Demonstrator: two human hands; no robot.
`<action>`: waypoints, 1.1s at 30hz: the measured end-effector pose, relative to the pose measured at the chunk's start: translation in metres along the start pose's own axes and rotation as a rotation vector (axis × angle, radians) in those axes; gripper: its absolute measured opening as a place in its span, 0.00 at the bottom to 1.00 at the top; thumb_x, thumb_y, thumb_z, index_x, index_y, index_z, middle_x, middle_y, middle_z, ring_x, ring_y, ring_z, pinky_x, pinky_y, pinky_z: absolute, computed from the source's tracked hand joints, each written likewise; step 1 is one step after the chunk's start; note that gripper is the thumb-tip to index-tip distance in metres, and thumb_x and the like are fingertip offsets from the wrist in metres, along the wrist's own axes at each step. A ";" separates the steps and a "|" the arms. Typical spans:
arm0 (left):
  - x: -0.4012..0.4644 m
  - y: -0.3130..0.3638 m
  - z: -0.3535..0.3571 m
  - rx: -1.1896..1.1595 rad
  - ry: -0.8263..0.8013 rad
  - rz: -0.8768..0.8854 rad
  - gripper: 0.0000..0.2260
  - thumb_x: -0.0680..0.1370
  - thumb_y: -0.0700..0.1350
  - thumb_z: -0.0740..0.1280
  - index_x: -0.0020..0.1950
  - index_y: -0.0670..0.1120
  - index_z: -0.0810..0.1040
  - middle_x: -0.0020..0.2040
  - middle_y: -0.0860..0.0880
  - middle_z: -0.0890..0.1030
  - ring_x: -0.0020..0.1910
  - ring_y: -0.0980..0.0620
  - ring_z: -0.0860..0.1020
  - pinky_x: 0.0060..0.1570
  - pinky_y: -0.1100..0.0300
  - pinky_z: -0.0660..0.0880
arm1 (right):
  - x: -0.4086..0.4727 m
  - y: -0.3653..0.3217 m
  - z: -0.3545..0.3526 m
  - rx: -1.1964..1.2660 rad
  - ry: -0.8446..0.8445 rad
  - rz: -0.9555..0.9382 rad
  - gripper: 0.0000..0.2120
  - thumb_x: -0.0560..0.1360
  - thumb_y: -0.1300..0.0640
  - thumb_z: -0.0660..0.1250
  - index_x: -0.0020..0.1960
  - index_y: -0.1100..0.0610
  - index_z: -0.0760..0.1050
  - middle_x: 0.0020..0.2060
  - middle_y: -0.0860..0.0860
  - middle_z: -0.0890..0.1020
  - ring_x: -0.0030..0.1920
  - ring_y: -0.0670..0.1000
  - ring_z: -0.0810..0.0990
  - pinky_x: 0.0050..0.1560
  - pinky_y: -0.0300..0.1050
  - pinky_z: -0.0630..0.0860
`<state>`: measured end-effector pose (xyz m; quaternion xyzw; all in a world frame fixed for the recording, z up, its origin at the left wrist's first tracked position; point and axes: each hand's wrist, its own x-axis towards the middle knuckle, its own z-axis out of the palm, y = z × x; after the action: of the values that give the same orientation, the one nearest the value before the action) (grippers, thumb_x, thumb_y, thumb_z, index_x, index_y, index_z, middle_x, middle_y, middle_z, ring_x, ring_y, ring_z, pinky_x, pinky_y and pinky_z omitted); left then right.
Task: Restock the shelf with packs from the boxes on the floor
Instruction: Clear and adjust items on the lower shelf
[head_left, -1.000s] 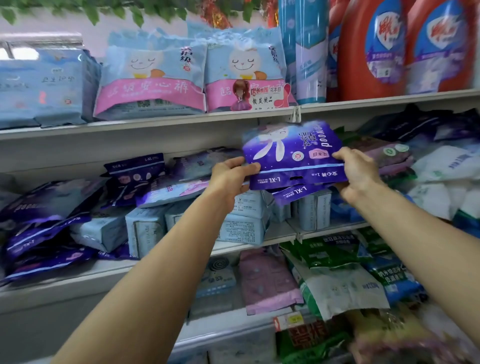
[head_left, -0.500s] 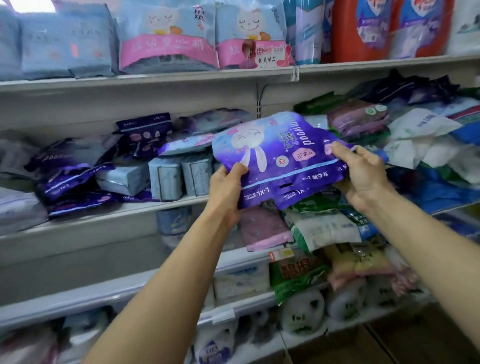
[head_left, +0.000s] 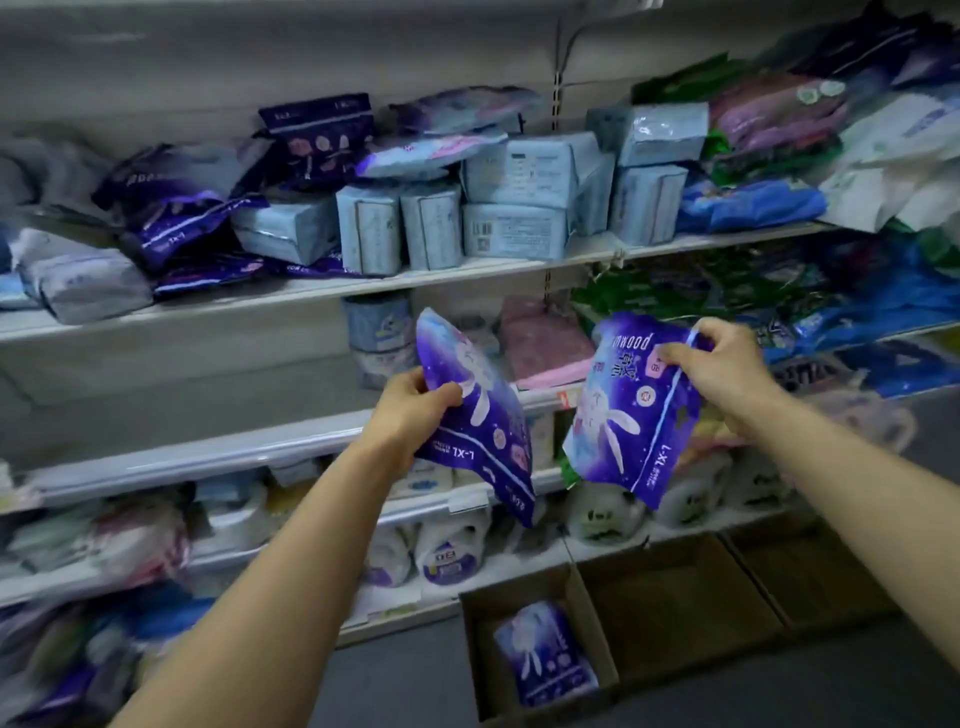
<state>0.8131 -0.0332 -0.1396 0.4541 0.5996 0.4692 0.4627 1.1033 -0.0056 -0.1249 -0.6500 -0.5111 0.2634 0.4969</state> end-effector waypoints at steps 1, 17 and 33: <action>0.001 -0.008 -0.001 0.046 -0.002 -0.019 0.03 0.76 0.38 0.70 0.47 0.45 0.80 0.43 0.43 0.84 0.38 0.45 0.82 0.41 0.51 0.80 | -0.003 0.005 0.007 -0.038 -0.016 0.008 0.13 0.70 0.63 0.73 0.33 0.57 0.70 0.32 0.57 0.78 0.34 0.54 0.77 0.36 0.47 0.73; 0.036 -0.125 0.051 0.194 -0.289 -0.452 0.05 0.78 0.42 0.68 0.52 0.44 0.76 0.48 0.42 0.82 0.45 0.45 0.82 0.37 0.54 0.82 | -0.032 0.105 0.125 -0.174 -0.524 0.415 0.08 0.79 0.58 0.63 0.44 0.60 0.68 0.39 0.56 0.78 0.38 0.52 0.77 0.37 0.44 0.73; 0.099 -0.037 0.029 -0.187 -0.021 -0.223 0.08 0.82 0.45 0.63 0.58 0.45 0.77 0.55 0.45 0.83 0.50 0.46 0.83 0.54 0.50 0.78 | 0.055 0.006 0.167 0.094 -0.689 0.085 0.07 0.80 0.61 0.62 0.47 0.52 0.76 0.46 0.53 0.81 0.46 0.52 0.82 0.42 0.46 0.79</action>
<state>0.8215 0.0625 -0.1929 0.3442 0.5952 0.4640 0.5586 0.9823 0.1079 -0.1831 -0.5200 -0.6086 0.5111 0.3131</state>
